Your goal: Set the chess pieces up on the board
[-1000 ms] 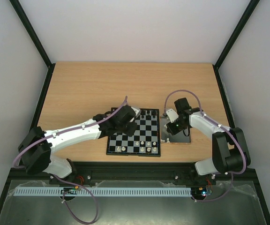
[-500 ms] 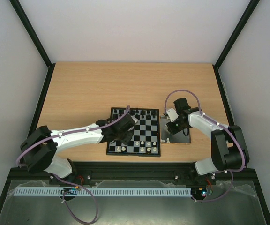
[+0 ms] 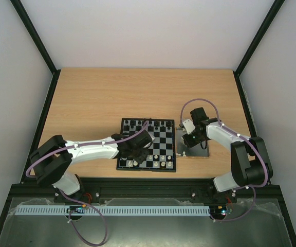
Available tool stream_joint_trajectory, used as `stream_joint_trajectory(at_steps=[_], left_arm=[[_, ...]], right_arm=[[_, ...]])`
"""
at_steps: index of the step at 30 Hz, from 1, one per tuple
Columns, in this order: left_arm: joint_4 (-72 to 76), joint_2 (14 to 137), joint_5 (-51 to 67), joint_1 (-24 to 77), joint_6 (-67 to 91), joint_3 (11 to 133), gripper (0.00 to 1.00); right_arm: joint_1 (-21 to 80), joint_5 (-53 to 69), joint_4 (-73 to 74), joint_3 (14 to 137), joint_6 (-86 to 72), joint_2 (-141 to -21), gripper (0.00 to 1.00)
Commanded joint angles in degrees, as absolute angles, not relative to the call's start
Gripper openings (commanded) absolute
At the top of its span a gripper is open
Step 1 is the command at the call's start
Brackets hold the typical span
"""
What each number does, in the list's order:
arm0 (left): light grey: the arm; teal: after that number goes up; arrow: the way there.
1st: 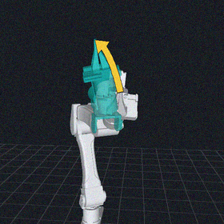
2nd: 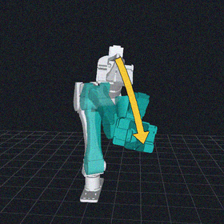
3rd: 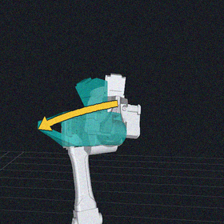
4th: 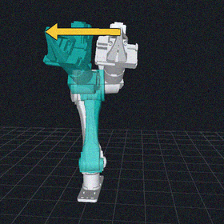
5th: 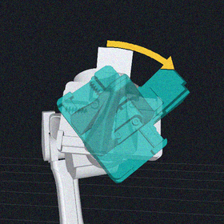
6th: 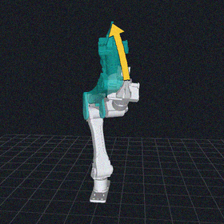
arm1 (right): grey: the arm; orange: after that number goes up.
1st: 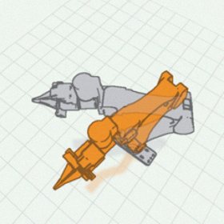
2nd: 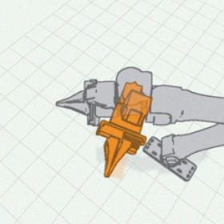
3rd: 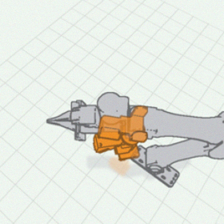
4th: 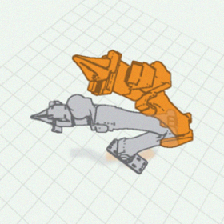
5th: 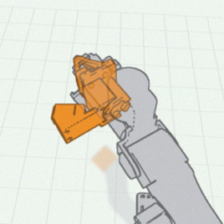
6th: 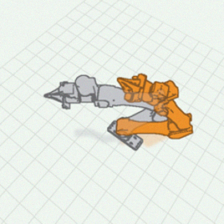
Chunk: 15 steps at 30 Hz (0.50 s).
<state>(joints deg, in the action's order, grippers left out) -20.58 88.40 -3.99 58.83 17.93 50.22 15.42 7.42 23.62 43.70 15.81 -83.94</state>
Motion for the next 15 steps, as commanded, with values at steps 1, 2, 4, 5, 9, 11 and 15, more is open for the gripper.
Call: stream_joint_trajectory(at_steps=[1, 2, 4, 5, 9, 11, 15], left_arm=[[-20.50, 89.67, -2.49, 59.65, 16.88, 49.57, 0.04], [-20.51, 89.84, -2.42, 59.63, 16.86, 49.64, 0.04], [-20.62, 90.04, -2.37, 59.75, 16.74, 49.72, 0.03], [-20.57, 90.08, -2.45, 59.84, 16.70, 49.68, 0.03], [-20.89, 90.31, -2.50, 59.90, 16.60, 49.68, 0.03], [-20.86, 90.42, -2.43, 59.99, 16.59, 49.59, 0.03], [-20.94, 90.61, -2.07, 60.22, 16.61, 49.62, 0.03]], right_arm=[[15.73, 7.32, 24.75, 44.02, 15.38, -84.73, 0.06], [15.71, 7.34, 24.71, 43.95, 15.38, -84.73, 0.06], [15.72, 7.38, 24.70, 43.95, 15.38, -84.81, 0.06], [15.73, 7.43, 24.70, 43.99, 15.39, -84.88, 0.06], [15.73, 7.39, 24.79, 43.95, 15.47, -84.99, 0.06], [15.73, 7.38, 24.80, 43.95, 15.47, -84.99, 0.06], [15.69, 7.47, 24.79, 43.95, 15.60, -85.08, 0.06]])
